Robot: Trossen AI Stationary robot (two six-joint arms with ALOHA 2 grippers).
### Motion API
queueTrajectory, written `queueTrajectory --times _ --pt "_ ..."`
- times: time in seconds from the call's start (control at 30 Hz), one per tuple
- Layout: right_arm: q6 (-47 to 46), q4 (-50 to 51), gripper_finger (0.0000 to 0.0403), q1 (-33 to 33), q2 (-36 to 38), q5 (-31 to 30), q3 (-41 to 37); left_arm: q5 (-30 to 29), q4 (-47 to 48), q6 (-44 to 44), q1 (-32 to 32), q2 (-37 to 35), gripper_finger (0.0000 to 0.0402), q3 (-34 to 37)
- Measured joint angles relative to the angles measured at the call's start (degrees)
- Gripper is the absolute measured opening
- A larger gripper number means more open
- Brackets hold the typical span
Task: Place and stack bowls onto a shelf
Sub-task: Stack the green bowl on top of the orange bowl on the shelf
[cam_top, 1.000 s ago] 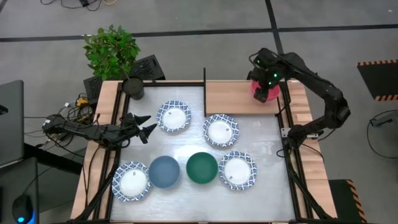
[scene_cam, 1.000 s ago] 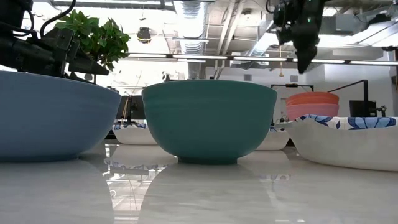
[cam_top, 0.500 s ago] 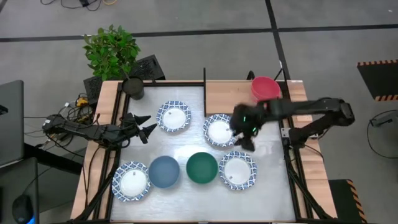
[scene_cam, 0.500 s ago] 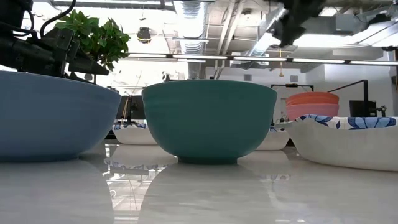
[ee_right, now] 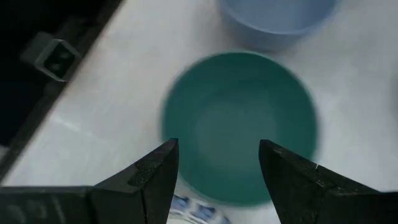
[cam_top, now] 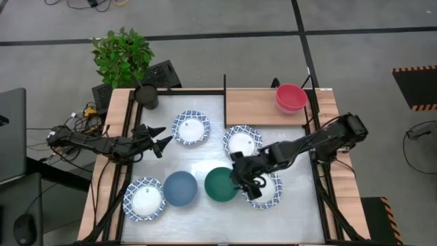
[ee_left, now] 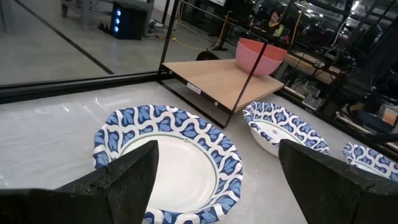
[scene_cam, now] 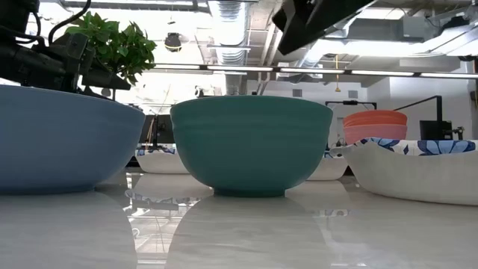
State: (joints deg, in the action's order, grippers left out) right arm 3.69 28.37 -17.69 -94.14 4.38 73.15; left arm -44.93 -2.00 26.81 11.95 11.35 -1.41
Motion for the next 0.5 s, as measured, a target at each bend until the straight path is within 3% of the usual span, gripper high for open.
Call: queueTrajectory --times 0.17,0.4,0.5 --pt "0.22 0.74 0.0249 0.46 -1.86 5.75 0.23 0.83 -0.03 0.02 0.01 -0.08 0.0318 0.0" --pt "9.71 3.89 0.0249 -2.71 -5.94 5.83 0.26 1.2 -0.02 -0.02 0.02 0.19 0.0318 0.0" --pt "11.32 2.69 0.0249 -4.06 -7.02 2.36 0.74 1.14 -0.11 0.0 0.02 0.77 0.0318 0.0"
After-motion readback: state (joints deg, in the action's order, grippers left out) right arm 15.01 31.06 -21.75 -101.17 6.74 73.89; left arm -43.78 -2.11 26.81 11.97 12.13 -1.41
